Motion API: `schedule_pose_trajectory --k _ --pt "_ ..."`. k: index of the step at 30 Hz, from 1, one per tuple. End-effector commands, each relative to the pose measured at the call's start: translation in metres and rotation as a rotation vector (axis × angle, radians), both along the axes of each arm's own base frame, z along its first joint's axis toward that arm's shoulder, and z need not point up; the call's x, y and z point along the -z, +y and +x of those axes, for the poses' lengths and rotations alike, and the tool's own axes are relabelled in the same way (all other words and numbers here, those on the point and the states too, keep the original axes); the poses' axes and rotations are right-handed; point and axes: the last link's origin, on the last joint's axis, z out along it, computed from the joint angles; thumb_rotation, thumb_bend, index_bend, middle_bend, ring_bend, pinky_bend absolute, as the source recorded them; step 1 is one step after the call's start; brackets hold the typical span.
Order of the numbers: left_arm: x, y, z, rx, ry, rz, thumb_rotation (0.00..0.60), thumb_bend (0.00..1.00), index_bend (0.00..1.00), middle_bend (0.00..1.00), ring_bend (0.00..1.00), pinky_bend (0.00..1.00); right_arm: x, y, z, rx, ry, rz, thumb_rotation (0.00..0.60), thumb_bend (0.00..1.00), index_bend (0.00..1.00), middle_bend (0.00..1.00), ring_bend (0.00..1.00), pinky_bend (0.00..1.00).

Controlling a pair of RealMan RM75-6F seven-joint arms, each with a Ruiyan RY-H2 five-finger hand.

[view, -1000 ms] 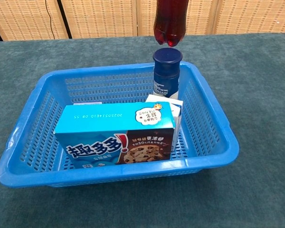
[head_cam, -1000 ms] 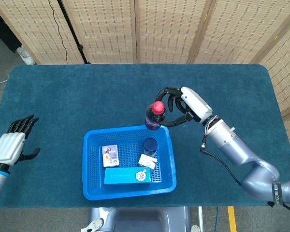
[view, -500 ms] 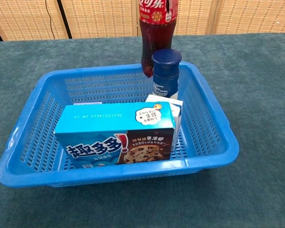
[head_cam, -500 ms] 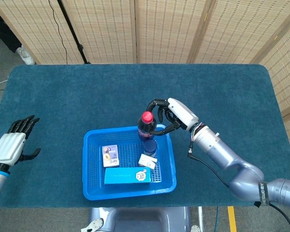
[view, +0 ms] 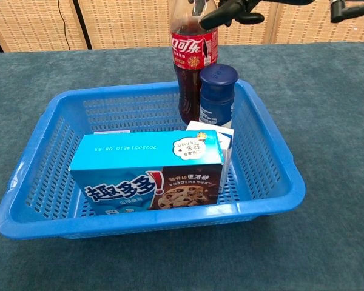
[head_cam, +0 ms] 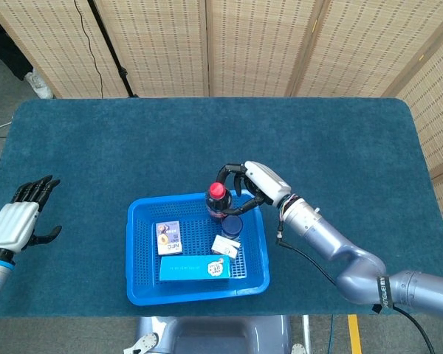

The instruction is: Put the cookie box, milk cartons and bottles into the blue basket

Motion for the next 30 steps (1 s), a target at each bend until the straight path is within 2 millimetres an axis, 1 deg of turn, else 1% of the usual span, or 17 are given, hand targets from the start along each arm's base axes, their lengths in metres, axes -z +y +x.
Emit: schedule_pose_trajectory --k 1,3,5,6,8,9,11,14,15,17,20,22,26,28,29,30 --pt "0.000 0.000 0.000 0.000 -0.001 -0.002 0.600 0.29 0.00 0.00 0.00 0.00 0.005 -0.001 -0.007 -0.016 0.038 -0.010 0.600 0.47 0.60 0.59 0.59 0.83" --pt "0.000 -0.001 0.000 0.001 0.001 -0.003 0.600 0.29 0.00 0.00 0.00 0.00 0.007 -0.002 -0.009 -0.034 0.059 -0.022 0.600 0.47 0.59 0.57 0.54 0.78" --pt "0.001 -0.001 0.001 0.003 0.001 -0.005 0.600 0.29 0.00 0.00 0.00 0.00 0.008 -0.001 -0.012 -0.062 0.081 -0.034 0.600 0.46 0.55 0.49 0.43 0.63" --pt "0.001 -0.001 0.001 0.003 0.001 -0.005 0.600 0.29 0.00 0.00 0.00 0.00 0.008 -0.001 -0.014 -0.079 0.095 -0.041 0.600 0.46 0.53 0.46 0.38 0.57" --pt "0.001 -0.001 0.001 0.003 0.000 -0.004 0.600 0.29 0.00 0.00 0.00 0.00 0.008 -0.002 -0.019 -0.108 0.124 -0.055 0.600 0.43 0.47 0.35 0.26 0.41" --pt "0.001 -0.001 0.001 0.003 0.000 -0.004 0.600 0.29 0.00 0.00 0.00 0.00 0.008 -0.002 -0.020 -0.118 0.130 -0.058 0.600 0.42 0.44 0.31 0.22 0.36" --pt "0.001 -0.001 0.001 0.003 0.001 -0.003 0.600 0.29 0.00 0.00 0.00 0.00 0.008 -0.002 -0.024 -0.136 0.148 -0.065 0.600 0.37 0.34 0.21 0.11 0.24" --pt "0.001 -0.001 0.001 0.004 0.000 -0.007 0.600 0.29 0.00 0.00 0.00 0.00 0.007 -0.005 -0.029 -0.143 0.158 -0.072 0.600 0.34 0.22 0.09 0.01 0.15" --pt "0.002 -0.002 0.002 0.005 0.001 -0.009 0.600 0.29 0.00 0.00 0.00 0.00 0.007 -0.006 -0.031 -0.143 0.159 -0.075 0.600 0.34 0.19 0.06 0.00 0.14" --pt "0.002 -0.002 0.002 0.006 0.000 -0.010 0.600 0.29 0.00 0.00 0.00 0.00 0.004 -0.008 -0.033 -0.145 0.162 -0.082 0.600 0.33 0.09 0.01 0.00 0.09" --pt "0.001 -0.002 0.001 0.004 -0.001 -0.007 0.600 0.29 0.00 0.00 0.00 0.00 -0.007 -0.008 -0.035 -0.148 0.149 -0.090 0.600 0.28 0.00 0.00 0.00 0.02" --pt "0.001 -0.002 0.001 0.004 -0.001 -0.008 0.600 0.29 0.00 0.00 0.00 0.00 -0.014 -0.008 -0.036 -0.149 0.143 -0.099 0.600 0.26 0.00 0.00 0.00 0.00" --pt "0.002 -0.002 0.002 0.006 0.000 -0.011 0.600 0.29 0.00 0.00 0.00 0.00 -0.034 -0.005 -0.036 -0.153 0.137 -0.130 0.600 0.26 0.00 0.00 0.00 0.00" --pt "0.002 -0.003 0.002 0.008 0.001 -0.010 0.600 0.29 0.00 0.00 0.00 0.00 -0.050 -0.003 -0.037 -0.159 0.145 -0.166 0.600 0.25 0.00 0.00 0.00 0.00" --pt "0.002 -0.003 0.002 0.009 0.001 -0.010 0.600 0.29 0.00 0.00 0.00 0.00 -0.056 -0.003 -0.038 -0.163 0.155 -0.182 0.600 0.23 0.00 0.00 0.00 0.00" --pt "0.002 -0.003 0.002 0.010 0.002 -0.010 0.600 0.29 0.00 0.00 0.00 0.00 -0.066 -0.003 -0.040 -0.173 0.181 -0.224 0.600 0.21 0.00 0.00 0.00 0.00"
